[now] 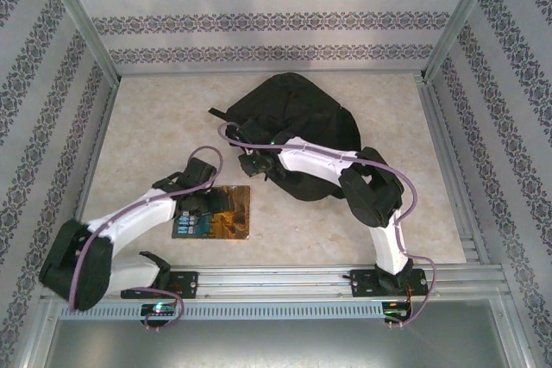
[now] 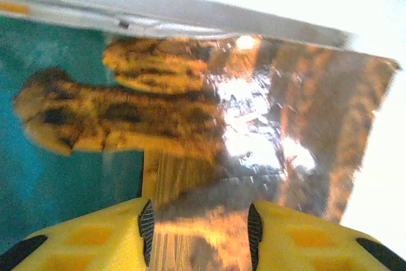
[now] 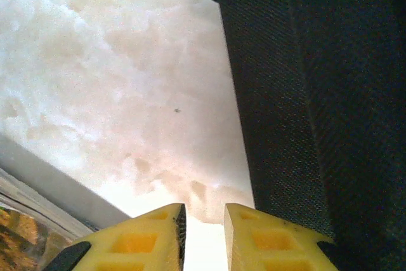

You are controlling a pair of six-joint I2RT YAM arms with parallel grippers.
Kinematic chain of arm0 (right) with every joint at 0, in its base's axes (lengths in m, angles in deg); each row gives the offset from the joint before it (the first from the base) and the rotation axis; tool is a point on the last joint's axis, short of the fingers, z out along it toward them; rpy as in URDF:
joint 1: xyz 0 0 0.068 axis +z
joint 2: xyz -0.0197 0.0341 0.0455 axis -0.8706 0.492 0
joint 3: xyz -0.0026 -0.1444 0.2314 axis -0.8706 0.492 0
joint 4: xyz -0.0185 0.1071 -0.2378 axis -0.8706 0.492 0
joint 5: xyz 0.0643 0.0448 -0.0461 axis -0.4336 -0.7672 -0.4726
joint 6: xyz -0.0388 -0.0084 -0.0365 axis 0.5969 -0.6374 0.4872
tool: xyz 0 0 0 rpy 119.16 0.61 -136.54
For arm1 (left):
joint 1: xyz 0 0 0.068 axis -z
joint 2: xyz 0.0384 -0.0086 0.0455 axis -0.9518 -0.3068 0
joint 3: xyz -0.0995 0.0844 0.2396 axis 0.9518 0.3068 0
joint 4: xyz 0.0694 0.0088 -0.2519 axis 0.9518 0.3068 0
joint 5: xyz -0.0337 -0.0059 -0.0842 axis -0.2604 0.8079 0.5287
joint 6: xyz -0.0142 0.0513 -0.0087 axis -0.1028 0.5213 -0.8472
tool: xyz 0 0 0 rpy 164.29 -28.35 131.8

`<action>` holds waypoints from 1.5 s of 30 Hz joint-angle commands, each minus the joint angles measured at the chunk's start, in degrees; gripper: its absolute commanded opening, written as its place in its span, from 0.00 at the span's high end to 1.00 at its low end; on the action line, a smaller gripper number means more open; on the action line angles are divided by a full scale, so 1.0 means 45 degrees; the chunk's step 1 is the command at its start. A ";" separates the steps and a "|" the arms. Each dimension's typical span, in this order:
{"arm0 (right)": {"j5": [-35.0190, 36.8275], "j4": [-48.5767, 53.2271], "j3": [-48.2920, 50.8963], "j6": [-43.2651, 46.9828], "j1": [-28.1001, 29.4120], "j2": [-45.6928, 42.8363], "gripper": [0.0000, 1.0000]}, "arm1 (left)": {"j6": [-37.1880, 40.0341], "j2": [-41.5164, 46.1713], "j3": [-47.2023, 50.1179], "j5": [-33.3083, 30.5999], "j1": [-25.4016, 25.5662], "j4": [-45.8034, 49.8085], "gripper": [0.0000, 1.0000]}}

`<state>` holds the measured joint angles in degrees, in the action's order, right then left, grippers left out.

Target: Pack the student bag

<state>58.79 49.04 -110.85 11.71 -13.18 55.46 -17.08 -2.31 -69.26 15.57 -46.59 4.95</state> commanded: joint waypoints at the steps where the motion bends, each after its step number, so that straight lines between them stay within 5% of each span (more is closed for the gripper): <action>1: -0.0954 0.0337 -0.0517 0.0744 -0.0042 0.0161 0.77 | -0.0715 0.2146 0.0214 -0.0094 0.0123 0.1796 0.57; 8: -0.2030 0.0511 -0.1280 0.0433 0.0568 0.0799 0.80 | -0.2851 0.4562 0.1397 -0.0090 0.0126 0.3399 0.68; 15: -0.2513 0.0521 -0.1644 0.0208 0.0895 0.1661 0.79 | -0.3887 0.3156 0.2014 -0.0061 0.0125 0.3154 0.66; 27: -0.1694 0.2043 -0.1045 0.1346 0.1308 0.2167 0.78 | -0.3225 0.1152 0.1557 -0.1718 0.0087 0.1977 0.64; 39: -0.2003 0.0751 0.3173 0.1029 0.1642 -0.1115 0.79 | -0.1922 -0.1398 -0.0178 -0.1589 -0.0586 -0.0371 0.58; 45: -0.0857 0.1250 0.3174 0.0610 0.1657 -0.1978 0.76 | -0.1554 -0.1146 -0.1282 -0.1563 -0.0977 0.0222 0.56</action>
<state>52.69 53.58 -96.76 16.19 -5.98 49.56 -26.20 -9.68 -73.35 9.12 -49.79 6.89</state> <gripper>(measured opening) 0.230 0.435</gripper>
